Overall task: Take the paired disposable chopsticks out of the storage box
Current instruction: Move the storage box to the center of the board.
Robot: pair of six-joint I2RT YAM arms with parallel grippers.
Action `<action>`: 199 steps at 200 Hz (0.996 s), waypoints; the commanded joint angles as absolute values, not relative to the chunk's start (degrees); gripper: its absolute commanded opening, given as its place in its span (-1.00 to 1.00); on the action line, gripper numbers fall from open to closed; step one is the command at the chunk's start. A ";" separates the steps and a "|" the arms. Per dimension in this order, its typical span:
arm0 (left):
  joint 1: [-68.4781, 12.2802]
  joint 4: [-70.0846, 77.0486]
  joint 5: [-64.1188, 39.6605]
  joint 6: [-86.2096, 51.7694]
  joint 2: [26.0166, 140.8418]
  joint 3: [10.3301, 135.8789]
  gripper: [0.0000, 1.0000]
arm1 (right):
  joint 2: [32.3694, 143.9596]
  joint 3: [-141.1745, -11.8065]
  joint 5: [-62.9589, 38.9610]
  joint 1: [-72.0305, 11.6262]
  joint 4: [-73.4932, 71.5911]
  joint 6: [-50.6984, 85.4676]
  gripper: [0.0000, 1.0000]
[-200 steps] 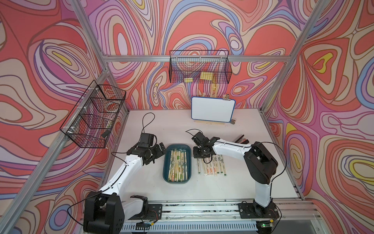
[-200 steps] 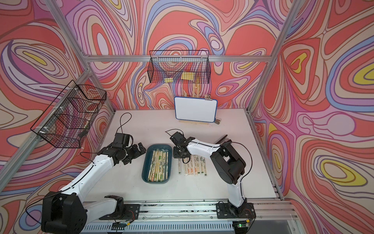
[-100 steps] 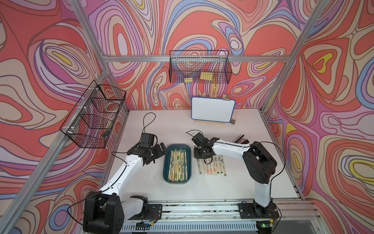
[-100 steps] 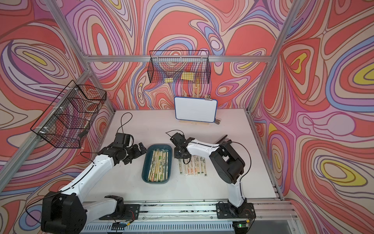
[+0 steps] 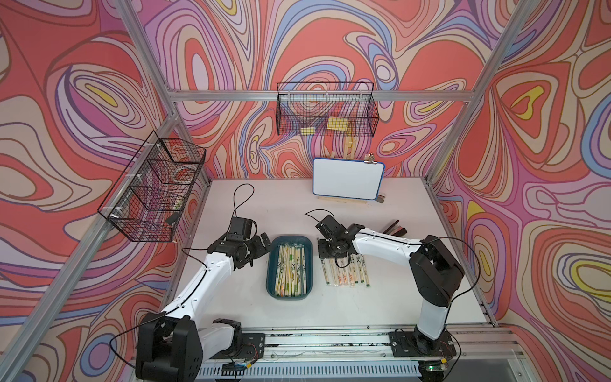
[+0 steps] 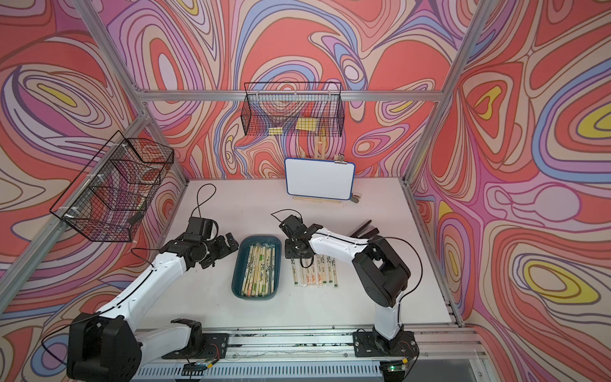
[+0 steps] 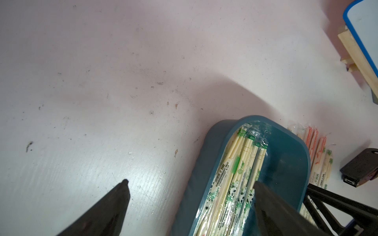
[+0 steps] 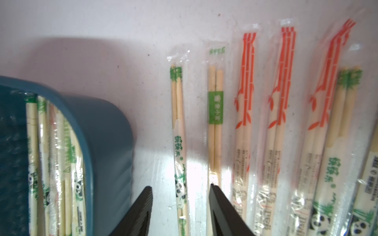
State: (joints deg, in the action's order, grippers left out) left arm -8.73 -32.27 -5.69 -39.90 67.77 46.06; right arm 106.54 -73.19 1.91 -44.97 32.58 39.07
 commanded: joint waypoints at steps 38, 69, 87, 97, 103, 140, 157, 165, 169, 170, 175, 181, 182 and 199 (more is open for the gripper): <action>-9.13 -35.16 -5.01 -39.20 66.24 47.45 1.00 | 108.08 -75.33 -0.24 -50.82 31.60 42.85 0.01; -9.11 -35.78 -5.53 -38.77 66.41 48.12 0.99 | 109.68 -77.91 -0.70 -52.15 31.33 43.42 0.01; -9.09 -36.29 -5.54 -38.46 66.30 48.40 0.99 | 109.41 -77.83 0.13 -52.23 31.90 43.28 0.01; -9.09 -36.53 -5.68 -38.39 66.10 48.38 1.00 | 109.07 -77.33 0.55 -52.21 32.31 43.07 0.01; -9.06 -36.69 -5.79 -38.35 65.85 48.38 0.99 | 108.69 -76.92 0.75 -52.19 32.55 42.85 0.01; -10.28 -37.98 -6.90 -38.49 64.70 48.20 0.99 | 106.09 -73.24 0.58 -52.21 32.87 42.62 0.00; -12.66 -39.10 -5.81 -38.80 64.14 48.56 1.00 | 104.96 -71.32 -0.27 -52.87 32.31 42.77 0.00; -14.22 -39.75 -4.75 -38.98 64.08 48.70 0.99 | 104.60 -70.79 -0.66 -53.41 32.14 42.97 0.00; -14.95 -40.15 -4.16 -39.14 64.09 48.85 0.99 | 104.45 -70.63 -0.74 -53.75 32.03 43.13 0.00; -15.12 -40.24 -4.01 -39.17 64.08 48.90 0.99 | 104.43 -70.56 -0.72 -53.81 32.01 43.14 0.00; -15.93 -40.69 -3.34 -39.42 64.08 48.97 1.00 | 104.29 -70.47 -0.92 -54.31 31.81 43.35 0.00; -16.68 -41.01 -2.80 -39.70 64.07 49.03 1.00 | 104.24 -70.47 -1.21 -54.96 31.59 43.54 -0.01; -16.82 -41.07 -2.76 -39.76 64.07 48.99 1.00 | 104.24 -70.48 -1.26 -55.03 31.57 43.57 -0.01; -18.23 -41.14 -1.73 -41.22 63.75 48.00 0.99 | 104.37 -70.65 -2.40 -56.65 29.89 44.66 -0.01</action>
